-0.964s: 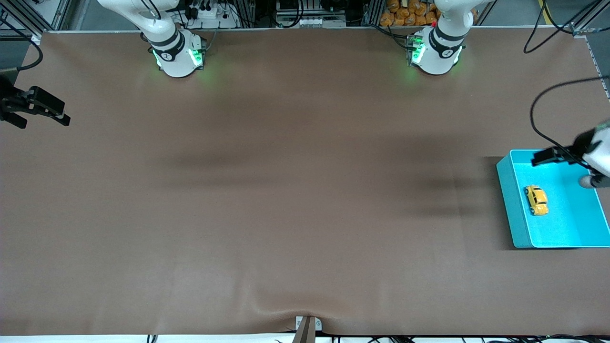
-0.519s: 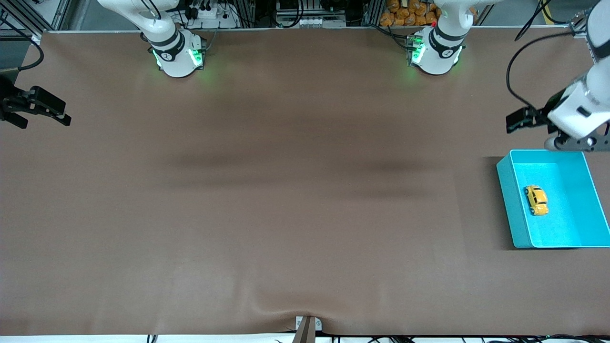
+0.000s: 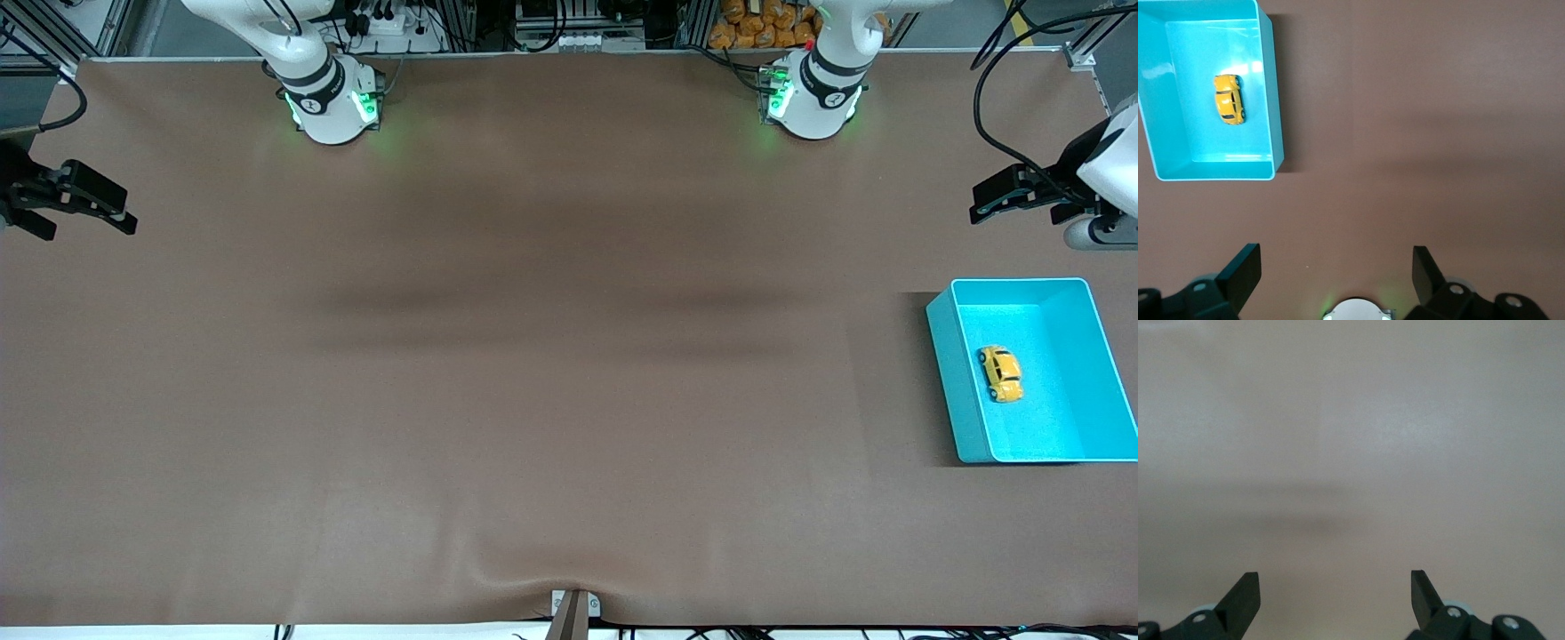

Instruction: Wind and store yellow beetle car

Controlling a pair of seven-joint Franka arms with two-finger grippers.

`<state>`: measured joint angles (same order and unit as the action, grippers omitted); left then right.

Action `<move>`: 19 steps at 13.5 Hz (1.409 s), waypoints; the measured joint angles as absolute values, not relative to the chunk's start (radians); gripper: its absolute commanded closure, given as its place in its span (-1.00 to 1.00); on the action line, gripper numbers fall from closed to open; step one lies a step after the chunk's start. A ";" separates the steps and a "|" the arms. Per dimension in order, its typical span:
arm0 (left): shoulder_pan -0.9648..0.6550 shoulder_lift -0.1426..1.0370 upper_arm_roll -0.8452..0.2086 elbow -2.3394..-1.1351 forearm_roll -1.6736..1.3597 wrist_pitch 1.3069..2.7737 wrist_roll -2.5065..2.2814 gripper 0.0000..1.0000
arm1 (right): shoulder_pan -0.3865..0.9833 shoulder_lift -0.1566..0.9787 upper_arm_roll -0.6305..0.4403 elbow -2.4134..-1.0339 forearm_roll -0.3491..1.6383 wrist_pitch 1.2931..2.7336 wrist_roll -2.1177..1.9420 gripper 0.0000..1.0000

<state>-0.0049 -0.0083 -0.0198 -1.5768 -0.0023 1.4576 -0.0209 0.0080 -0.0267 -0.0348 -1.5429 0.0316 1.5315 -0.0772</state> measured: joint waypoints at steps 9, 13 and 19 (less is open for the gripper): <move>-0.015 -0.022 -0.037 -1.558 -0.023 1.456 -0.044 -1.00 | 0.008 -0.027 -0.035 -1.543 0.032 1.532 -0.077 -1.00; -0.015 -0.040 -0.035 -1.545 0.007 1.456 -0.044 -1.00 | 0.008 -0.027 -0.035 -1.542 0.033 1.532 -0.077 -1.00; -0.024 -0.047 -0.052 -1.545 0.020 1.461 -0.043 -1.00 | 0.008 -0.027 -0.035 -1.541 0.040 1.532 -0.077 -1.00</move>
